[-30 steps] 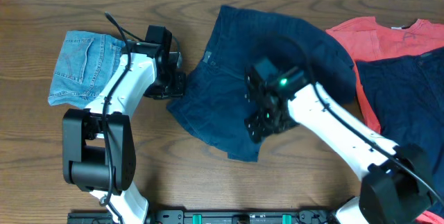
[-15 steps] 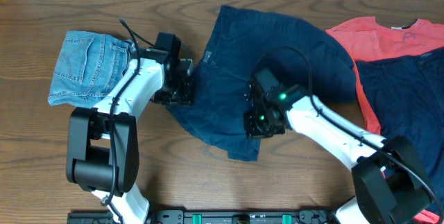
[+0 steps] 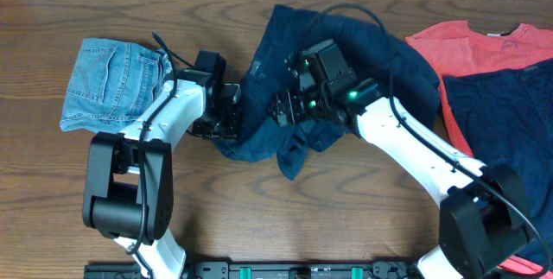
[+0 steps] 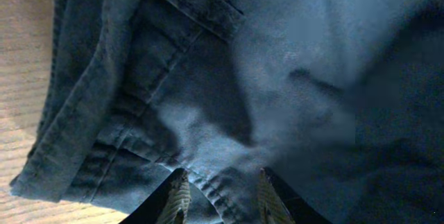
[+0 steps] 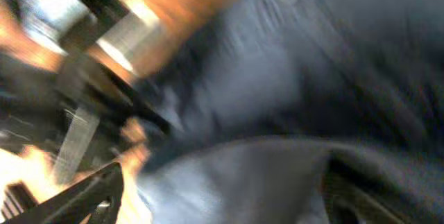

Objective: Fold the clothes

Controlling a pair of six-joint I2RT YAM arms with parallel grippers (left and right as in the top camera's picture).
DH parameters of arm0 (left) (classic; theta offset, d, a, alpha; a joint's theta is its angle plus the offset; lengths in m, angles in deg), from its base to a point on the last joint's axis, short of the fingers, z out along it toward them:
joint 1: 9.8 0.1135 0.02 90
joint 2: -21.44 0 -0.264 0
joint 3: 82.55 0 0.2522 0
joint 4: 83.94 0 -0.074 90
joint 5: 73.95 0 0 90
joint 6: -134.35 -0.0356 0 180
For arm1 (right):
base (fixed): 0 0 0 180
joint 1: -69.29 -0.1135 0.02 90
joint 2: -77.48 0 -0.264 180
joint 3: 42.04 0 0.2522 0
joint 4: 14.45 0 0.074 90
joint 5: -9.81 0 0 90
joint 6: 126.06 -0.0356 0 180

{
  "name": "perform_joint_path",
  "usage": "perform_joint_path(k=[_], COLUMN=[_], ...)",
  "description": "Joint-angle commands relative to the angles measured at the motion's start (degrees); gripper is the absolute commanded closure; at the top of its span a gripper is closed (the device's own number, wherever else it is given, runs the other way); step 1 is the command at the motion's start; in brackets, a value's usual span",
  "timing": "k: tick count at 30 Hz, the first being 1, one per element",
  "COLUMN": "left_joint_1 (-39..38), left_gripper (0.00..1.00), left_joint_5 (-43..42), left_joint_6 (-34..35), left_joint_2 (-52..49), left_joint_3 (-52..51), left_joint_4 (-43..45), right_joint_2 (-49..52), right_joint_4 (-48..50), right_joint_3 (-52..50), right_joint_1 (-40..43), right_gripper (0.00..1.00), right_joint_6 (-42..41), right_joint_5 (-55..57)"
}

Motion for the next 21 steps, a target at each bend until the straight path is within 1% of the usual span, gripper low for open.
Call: perform_joint_path(k=[1, 4, 6, 8, 9, 11, 13, 14, 15, 16, 17, 18, 19, 21], left_joint_1=[0.1, 0.1, 0.1, 0.1, 0.1, 0.1, 0.1, 0.1, 0.1, 0.1, 0.1, 0.1, 0.1, 0.1], left_gripper=[0.66, 0.65, 0.66, 0.65, 0.65, 0.65, 0.65, 0.65, 0.65, 0.65, 0.65, 0.65, 0.65, 0.65], left_joint_5=[-0.7, -0.7, -0.7, -0.7, -0.7, -0.7, -0.7, -0.7, -0.7, -0.7, -0.7, -0.7, -0.7, -0.7], left_joint_6=[-0.7, -0.7, -0.8, -0.8, -0.7, -0.8, -0.7, -0.7, -0.7, -0.7, -0.7, -0.7, -0.7, -0.7], left_joint_2=[-0.3, -0.3, -0.3, -0.3, -0.3, -0.3, -0.3, -0.3, -0.3, -0.3, -0.3, -0.3, -0.3, -0.3], left_joint_3=[-0.2, -0.2, -0.2, -0.2, -0.2, -0.2, -0.2, -0.2, -0.2, -0.2, -0.2, -0.2, -0.2, -0.2], left_joint_4=[0.0, 0.1, 0.1, 0.3, 0.5, 0.8, 1.1, 1.3, 1.4, 1.4, 1.3, 1.3, 1.3, 1.3], right_joint_2=[-0.3, -1.2, -1.6, -1.6, -1.6, -1.6, -1.5, -1.4, -1.3, -1.1, -1.0, -0.9, -0.8, 0.2], right_joint_4=[-6.3, -15.8, -21.5, -25.9, -27.5, -28.6, -27.4, -25.9, -24.1, -21.2, -17.8, -12.2, -5.0, 9.8], right_joint_3=[-0.4, -0.4, -0.4, -0.4, -0.4, -0.4, -0.4, -0.4, -0.5, -0.5, -0.6, -1.2, -2.2, -4.3], right_joint_1=[1.6, 2.0, 1.8, 1.4, 1.2, 1.1, 1.1, 1.1, 1.2, 1.2, 1.2, 1.2, 0.9, 0.3], right_gripper=[0.13, 0.14, 0.16, 0.16, 0.18, 0.17, 0.16, 0.17, 0.21, 0.37, 0.62, 0.85, 0.96, 0.98], right_joint_6=[2.6, 7.9, 11.8, 14.6, 15.8, 16.5, 16.4, 15.1, 12.7, 8.8, 4.8, -0.2, -4.2, -6.4], right_joint_5=[0.6, 0.1, 0.1, 0.1, 0.1, 0.1, 0.2, 0.3, 0.9, 1.7, 2.3, 3.2, 3.3, 3.3])
